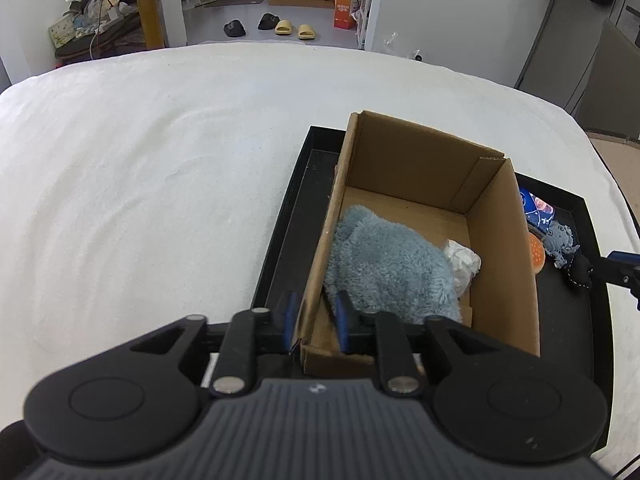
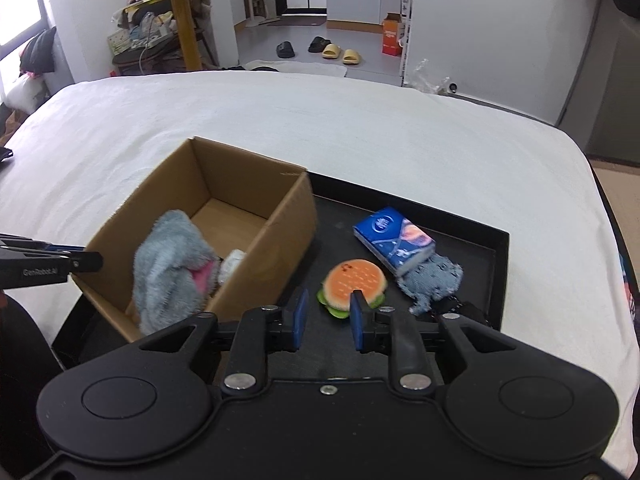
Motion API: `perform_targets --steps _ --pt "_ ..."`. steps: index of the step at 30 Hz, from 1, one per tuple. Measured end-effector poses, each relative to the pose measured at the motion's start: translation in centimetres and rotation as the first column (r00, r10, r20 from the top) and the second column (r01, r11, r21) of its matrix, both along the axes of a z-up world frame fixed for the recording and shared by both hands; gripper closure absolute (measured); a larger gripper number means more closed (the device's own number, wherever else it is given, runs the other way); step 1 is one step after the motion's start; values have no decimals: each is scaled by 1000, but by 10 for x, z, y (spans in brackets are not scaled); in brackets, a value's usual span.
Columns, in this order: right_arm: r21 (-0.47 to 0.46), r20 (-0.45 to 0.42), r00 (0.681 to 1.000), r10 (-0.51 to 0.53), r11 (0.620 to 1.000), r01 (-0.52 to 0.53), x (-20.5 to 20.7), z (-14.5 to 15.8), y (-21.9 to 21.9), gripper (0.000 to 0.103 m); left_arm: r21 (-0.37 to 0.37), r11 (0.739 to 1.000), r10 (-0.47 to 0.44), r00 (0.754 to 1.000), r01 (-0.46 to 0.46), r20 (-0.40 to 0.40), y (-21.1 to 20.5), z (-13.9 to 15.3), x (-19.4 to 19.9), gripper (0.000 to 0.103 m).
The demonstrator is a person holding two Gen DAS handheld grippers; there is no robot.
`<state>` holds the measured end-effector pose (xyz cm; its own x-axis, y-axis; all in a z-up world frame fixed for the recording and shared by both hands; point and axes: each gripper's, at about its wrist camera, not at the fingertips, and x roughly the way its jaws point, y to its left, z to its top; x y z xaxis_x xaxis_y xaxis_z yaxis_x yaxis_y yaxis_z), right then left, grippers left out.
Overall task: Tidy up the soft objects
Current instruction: 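Move the right gripper to the black stitched plush and grasp it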
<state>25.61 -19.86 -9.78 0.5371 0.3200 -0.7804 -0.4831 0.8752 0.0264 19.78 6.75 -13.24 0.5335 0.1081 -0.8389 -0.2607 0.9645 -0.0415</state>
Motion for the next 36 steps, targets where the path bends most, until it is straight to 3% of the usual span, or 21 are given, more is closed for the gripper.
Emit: perform_targets --steps 2,7,22,36 --pt "-4 -1 1000 -3 1000 3 3 -3 -5 75 20 1000 10 1000 -10 -2 -2 1 1 64" --pt "4 4 999 -45 999 45 12 -16 -25 71 67 998 12 1000 -12 -10 -8 1 6 55" --pt "112 9 996 -93 990 92 25 -45 -68 47 168 986 8 999 -1 -41 -34 -2 25 46" --pt "36 71 993 -90 996 88 45 -78 -74 47 214 976 52 998 -43 -35 -42 -6 38 41"
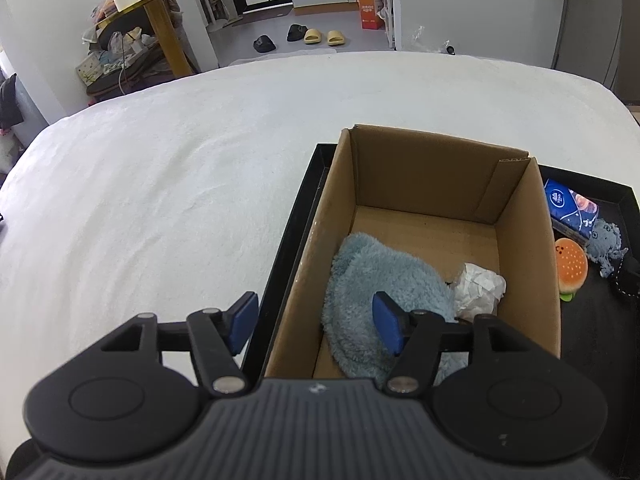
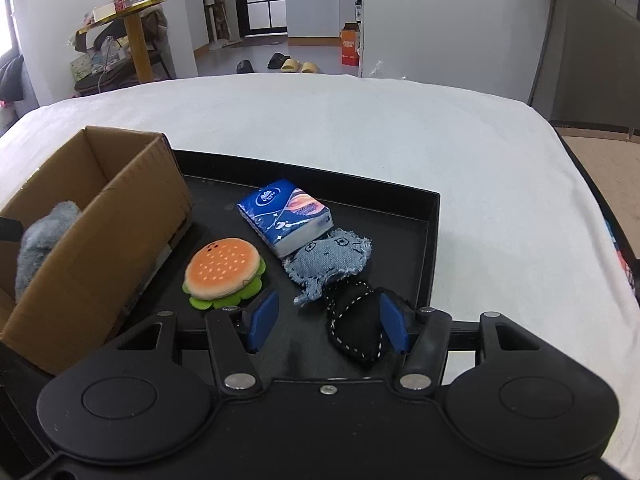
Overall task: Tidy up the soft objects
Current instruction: 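Move the right gripper to the black stitched plush and grasp it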
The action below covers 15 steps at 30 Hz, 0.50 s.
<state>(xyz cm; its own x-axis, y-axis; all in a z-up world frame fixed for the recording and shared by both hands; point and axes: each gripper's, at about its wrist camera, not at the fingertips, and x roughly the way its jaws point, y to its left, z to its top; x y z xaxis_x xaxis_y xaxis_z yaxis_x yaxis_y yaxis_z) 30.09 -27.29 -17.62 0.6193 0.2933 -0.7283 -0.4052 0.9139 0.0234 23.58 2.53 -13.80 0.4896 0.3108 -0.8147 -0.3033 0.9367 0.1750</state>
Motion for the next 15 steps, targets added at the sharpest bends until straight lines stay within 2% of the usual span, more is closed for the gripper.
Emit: perform_targets --steps 4,7,10,12,13,14,15 --pt "-58 2 1000 14 998 -14 5 -14 5 47 -4 1000 11 1000 -11 -13 4 -1 -1 41" --pt "-81 5 1000 19 997 -18 7 -25 9 42 -3 1000 15 1000 -15 -2 8 2 -2 40" --pt "-144 7 1000 21 989 -19 5 -34 13 42 -10 1000 19 1000 -19 -9 10 0 -3 40" --pt "-154 12 1000 20 988 -18 3 -33 12 47 -7 1000 12 1000 -12 -19 8 -2 -3 40" --pt "-156 8 1000 4 988 -2 3 -32 9 57 -5 1000 8 1000 -8 -15 7 -2 -5 40" --pt "-169 8 1000 -14 985 15 4 -31 7 71 -3 1000 4 1000 -4 -12 6 -2 -6 40" --pt "-181 6 1000 -24 983 25 4 -30 5 75 -2 1000 -1 1000 1 -14 5 -2 -7 40"
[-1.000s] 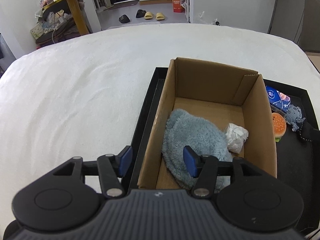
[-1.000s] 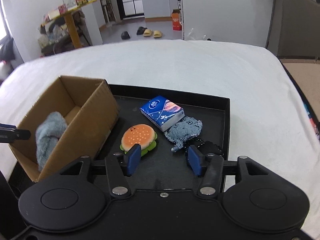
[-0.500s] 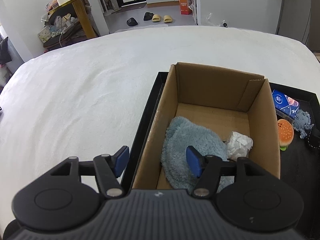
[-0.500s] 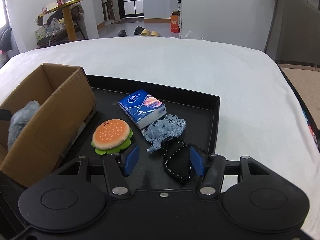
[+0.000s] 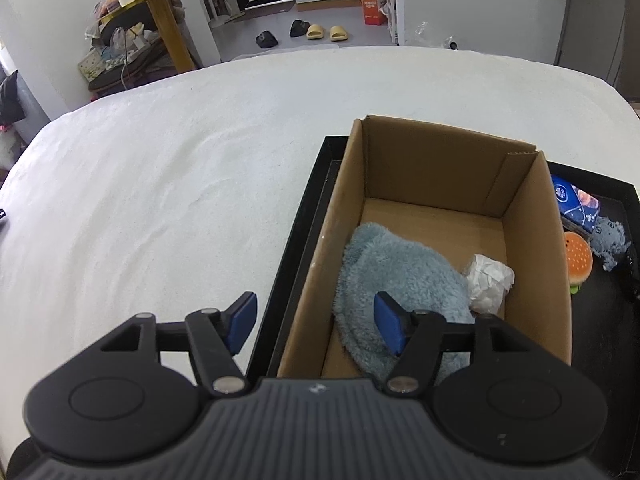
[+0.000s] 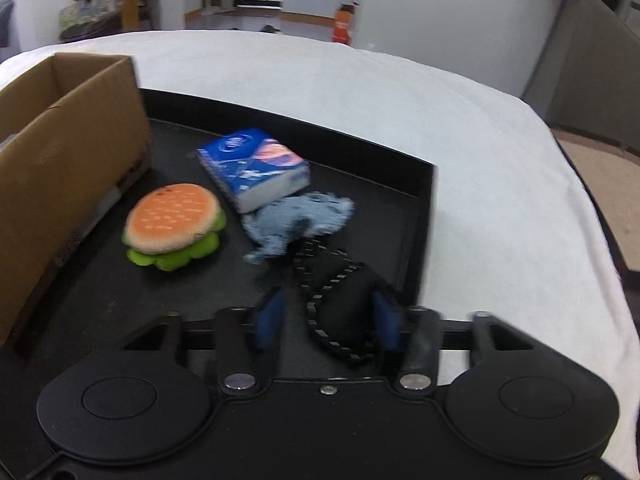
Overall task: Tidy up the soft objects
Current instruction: 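Move the right gripper to the black stitched plush and grasp it, then lift the black stitched plush with the right gripper toward the box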
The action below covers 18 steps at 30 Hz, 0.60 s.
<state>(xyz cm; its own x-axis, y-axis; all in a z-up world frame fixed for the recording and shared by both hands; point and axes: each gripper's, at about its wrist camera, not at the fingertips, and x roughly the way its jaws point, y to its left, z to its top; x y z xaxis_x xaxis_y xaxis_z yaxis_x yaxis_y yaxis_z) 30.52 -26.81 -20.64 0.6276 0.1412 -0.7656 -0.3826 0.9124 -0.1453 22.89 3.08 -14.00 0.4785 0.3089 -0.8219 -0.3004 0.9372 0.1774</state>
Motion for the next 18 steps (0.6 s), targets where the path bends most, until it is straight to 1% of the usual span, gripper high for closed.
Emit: perform_targets --steps 2,5,10,13,18 --pt "13 -14 1000 -7 1000 7 -1 3 -3 79 -4 1000 -1 1000 1 -7 -1 -1 -1 40" --pt "-1 -21 1000 -11 1000 11 -7 7 -2 82 -15 1000 -3 1000 3 0 -2 0 -4 40" --pt "35 -53 998 -43 998 45 -14 19 -5 84 -20 1000 -8 1000 8 0 -3 1 -9 40" --pt "39 -51 997 -55 998 57 -20 27 -3 84 -18 1000 -5 1000 5 -2 -2 1 -11 40" --pt "72 -42 997 -64 995 67 -25 47 5 84 -25 1000 2 1000 -2 4 2 0 -13 40"
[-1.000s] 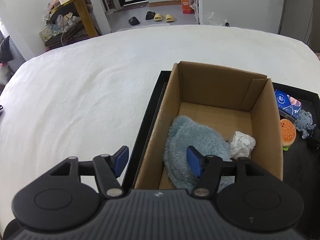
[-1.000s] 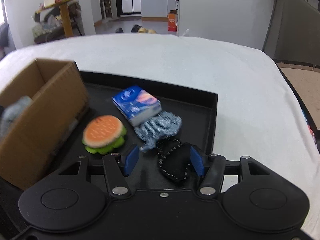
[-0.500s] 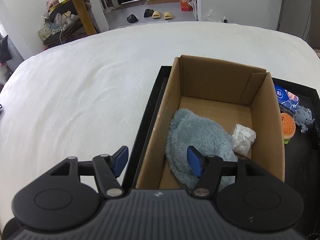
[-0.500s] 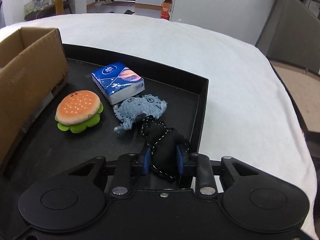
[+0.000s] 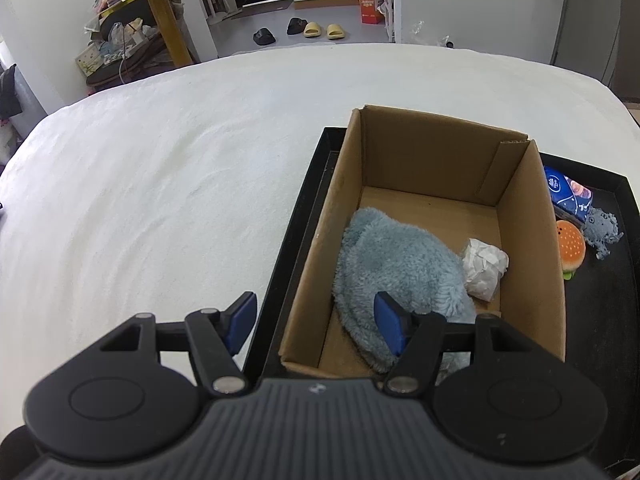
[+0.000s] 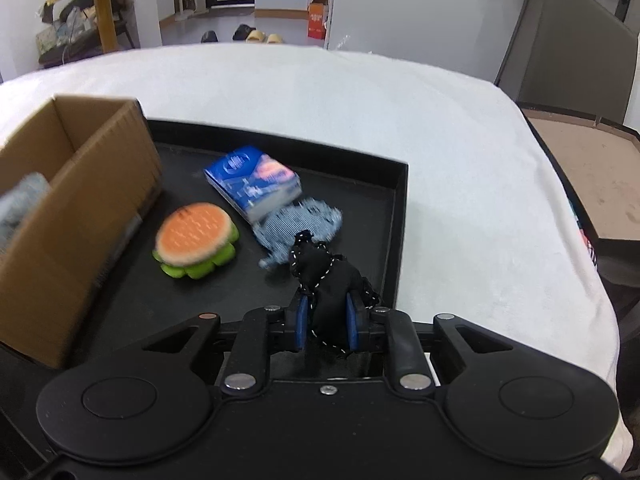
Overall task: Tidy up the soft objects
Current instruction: 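Lift the black stitched plush with the right gripper toward the box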
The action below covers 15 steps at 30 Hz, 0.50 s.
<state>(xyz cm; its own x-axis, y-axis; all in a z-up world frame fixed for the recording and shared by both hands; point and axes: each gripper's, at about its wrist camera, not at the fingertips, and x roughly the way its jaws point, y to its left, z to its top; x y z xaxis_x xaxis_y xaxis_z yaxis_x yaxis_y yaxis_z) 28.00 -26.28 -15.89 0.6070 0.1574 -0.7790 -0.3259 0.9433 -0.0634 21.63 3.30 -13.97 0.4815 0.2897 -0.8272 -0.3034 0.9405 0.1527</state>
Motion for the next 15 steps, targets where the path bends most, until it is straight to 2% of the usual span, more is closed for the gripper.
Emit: perform_targets --steps 7,15 --pt "40 27 1000 13 999 -14 -7 26 15 84 -28 1000 5 1000 -5 22 6 4 -3 40" --pt "94 67 994 85 991 -91 -14 51 39 84 -72 997 -21 998 26 60 7 9 -6 44"
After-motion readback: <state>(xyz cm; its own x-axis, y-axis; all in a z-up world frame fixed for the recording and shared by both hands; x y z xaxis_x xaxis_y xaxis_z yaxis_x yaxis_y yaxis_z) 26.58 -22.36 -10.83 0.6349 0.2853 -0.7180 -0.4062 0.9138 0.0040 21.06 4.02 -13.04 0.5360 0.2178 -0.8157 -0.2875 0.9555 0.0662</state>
